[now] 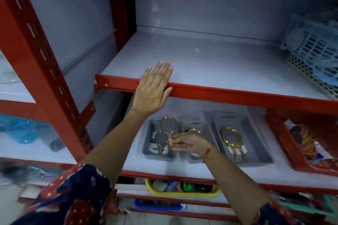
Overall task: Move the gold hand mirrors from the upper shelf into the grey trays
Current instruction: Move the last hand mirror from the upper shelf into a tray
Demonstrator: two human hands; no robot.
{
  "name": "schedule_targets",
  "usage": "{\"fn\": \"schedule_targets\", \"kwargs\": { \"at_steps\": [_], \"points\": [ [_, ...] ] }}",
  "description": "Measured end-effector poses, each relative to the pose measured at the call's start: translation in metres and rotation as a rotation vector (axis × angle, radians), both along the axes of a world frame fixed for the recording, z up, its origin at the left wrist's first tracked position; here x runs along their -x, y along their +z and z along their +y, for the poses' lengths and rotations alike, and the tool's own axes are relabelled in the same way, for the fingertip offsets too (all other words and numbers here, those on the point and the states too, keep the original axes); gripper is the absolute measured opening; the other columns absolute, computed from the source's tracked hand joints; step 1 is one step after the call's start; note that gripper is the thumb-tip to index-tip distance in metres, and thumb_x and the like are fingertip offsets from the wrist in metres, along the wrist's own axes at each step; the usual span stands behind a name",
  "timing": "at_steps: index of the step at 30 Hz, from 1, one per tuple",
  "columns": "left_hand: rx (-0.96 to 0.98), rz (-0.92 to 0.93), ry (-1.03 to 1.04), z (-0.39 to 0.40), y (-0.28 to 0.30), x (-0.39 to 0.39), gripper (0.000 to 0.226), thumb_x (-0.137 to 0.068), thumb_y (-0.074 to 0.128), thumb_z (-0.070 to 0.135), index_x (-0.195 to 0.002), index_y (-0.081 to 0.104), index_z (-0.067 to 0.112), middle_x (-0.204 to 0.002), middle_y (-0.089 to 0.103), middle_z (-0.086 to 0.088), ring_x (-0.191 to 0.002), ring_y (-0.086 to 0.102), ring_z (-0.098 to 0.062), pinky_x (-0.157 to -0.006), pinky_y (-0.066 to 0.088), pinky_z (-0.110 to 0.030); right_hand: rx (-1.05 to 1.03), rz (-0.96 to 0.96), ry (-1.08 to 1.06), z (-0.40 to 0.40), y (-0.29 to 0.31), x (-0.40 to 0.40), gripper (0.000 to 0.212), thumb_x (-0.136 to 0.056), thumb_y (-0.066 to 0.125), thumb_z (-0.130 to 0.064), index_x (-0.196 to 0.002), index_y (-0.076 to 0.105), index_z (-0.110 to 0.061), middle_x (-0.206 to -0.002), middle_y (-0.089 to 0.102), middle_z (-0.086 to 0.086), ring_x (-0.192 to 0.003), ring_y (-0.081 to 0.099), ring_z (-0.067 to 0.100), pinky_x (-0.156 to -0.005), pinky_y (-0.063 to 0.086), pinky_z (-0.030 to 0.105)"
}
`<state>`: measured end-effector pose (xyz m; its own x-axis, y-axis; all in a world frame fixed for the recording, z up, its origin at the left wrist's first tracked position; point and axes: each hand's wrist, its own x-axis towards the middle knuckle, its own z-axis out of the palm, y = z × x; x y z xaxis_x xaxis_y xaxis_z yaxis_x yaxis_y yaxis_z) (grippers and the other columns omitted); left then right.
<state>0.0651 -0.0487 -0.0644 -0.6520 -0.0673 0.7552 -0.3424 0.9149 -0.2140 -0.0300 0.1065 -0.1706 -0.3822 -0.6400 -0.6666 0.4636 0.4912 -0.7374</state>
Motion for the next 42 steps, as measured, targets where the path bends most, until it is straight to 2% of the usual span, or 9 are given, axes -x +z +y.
{"fn": "schedule_targets", "kwargs": {
  "at_steps": [10, 15, 19, 22, 28, 33, 35, 37, 42],
  "points": [
    [0.131, 0.114, 0.058, -0.010, -0.013, 0.014, 0.054, -0.099, 0.020, 0.039, -0.143, 0.035, 0.010, -0.146, 0.047, -0.009, -0.138, 0.038, -0.023, -0.114, 0.026, -0.043, -0.209, 0.015, -0.012, -0.058, -0.073, 0.007, 0.013, -0.089, 0.055, 0.010, -0.080, 0.058, 0.001, -0.082, 0.064, 0.013, -0.076, 0.064, 0.022, -0.055, 0.062, 0.033],
    [0.050, 0.123, 0.085, -0.002, -0.011, 0.015, 0.054, -0.100, 0.019, 0.039, -0.144, 0.031, 0.011, -0.149, 0.043, -0.009, -0.142, 0.028, -0.020, -0.120, 0.014, -0.042, -0.262, 0.097, 0.059, -0.067, -0.095, 0.013, 0.012, -0.088, 0.052, 0.003, -0.084, 0.061, -0.003, -0.083, 0.068, 0.012, -0.076, 0.067, 0.025, -0.083, 0.058, 0.048],
    [-0.098, 0.068, 0.025, 0.014, -0.036, 0.003, 0.062, -0.100, 0.016, 0.041, -0.154, 0.000, 0.016, -0.162, -0.002, -0.006, -0.149, -0.003, -0.019, -0.121, -0.005, -0.046, -0.263, 0.094, 0.138, -0.070, -0.118, 0.026, 0.009, -0.083, 0.057, -0.010, -0.079, 0.064, -0.006, -0.082, 0.068, 0.012, -0.082, 0.065, 0.026, -0.094, 0.052, 0.044],
    [-0.170, -0.124, -0.128, 0.027, -0.092, -0.019, 0.066, -0.099, 0.019, 0.039, -0.153, -0.010, 0.014, -0.161, -0.013, -0.005, -0.150, -0.005, -0.019, -0.122, -0.002, -0.047, -0.261, 0.096, 0.084, -0.062, -0.077, 0.010, 0.022, -0.090, 0.048, -0.015, -0.070, 0.053, -0.010, -0.059, 0.060, 0.008, -0.055, 0.060, 0.018, -0.066, 0.056, 0.031],
    [-1.161, -0.363, -0.099, 0.050, -0.144, -0.042, 0.068, -0.095, 0.012, 0.055, -0.154, 0.005, 0.021, -0.161, 0.001, 0.008, -0.149, 0.003, -0.006, -0.121, 0.011, -0.023, -0.208, 0.052, 0.049, -0.058, -0.044, 0.002, 0.030, -0.094, 0.034, -0.004, -0.067, 0.046, -0.011, -0.052, 0.044, 0.006, -0.045, 0.040, 0.016, -0.041, 0.038, 0.020],
    [-2.185, 0.029, -0.014, 0.057, -0.122, -0.023, 0.082, -0.093, -0.003, 0.060, -0.139, 0.045, 0.012, -0.142, 0.049, -0.010, -0.141, 0.034, -0.024, -0.115, 0.024, -0.033, -0.167, 0.023, -0.001, -0.059, -0.036, 0.006, 0.028, -0.094, 0.034, -0.002, -0.072, 0.051, -0.006, -0.064, 0.053, 0.011, -0.054, 0.049, 0.022, -0.048, 0.041, 0.028],
    [-2.317, 0.039, 0.038, 0.055, -0.114, -0.019, 0.094, -0.093, -0.009, 0.060, -0.135, 0.050, 0.000, -0.128, 0.056, -0.030, -0.131, 0.044, -0.038, -0.113, 0.033, -0.041, -0.148, 0.023, -0.022, -0.061, -0.036, 0.009, 0.029, -0.094, 0.033, -0.003, -0.073, 0.051, -0.008, -0.066, 0.051, 0.010, -0.055, 0.047, 0.020, -0.047, 0.039, 0.026],
    [-2.366, -0.030, 0.111, 0.054, -0.114, -0.015, 0.100, -0.091, -0.009, 0.065, -0.104, 0.066, 0.000, -0.065, 0.072, -0.018, -0.068, 0.072, -0.025, -0.064, 0.059, -0.025, -0.142, 0.001, -0.038, -0.061, -0.042, 0.012, 0.029, -0.096, 0.033, -0.006, -0.073, 0.051, -0.009, -0.066, 0.051, 0.009, -0.053, 0.047, 0.018, -0.042, 0.040, 0.021],
    [-2.411, -0.036, 0.170, 0.050, -0.122, -0.003, 0.096, -0.091, -0.005, 0.066, -0.046, 0.058, 0.010, -0.027, 0.045, -0.002, -0.019, 0.039, -0.007, -0.029, 0.030, -0.007, -0.162, -0.106, -0.039, -0.060, -0.054, 0.005, 0.027, -0.099, 0.035, -0.017, -0.077, 0.050, -0.010, -0.069, 0.052, 0.008, -0.058, 0.050, 0.019, -0.048, 0.043, 0.025]
  ]
}}
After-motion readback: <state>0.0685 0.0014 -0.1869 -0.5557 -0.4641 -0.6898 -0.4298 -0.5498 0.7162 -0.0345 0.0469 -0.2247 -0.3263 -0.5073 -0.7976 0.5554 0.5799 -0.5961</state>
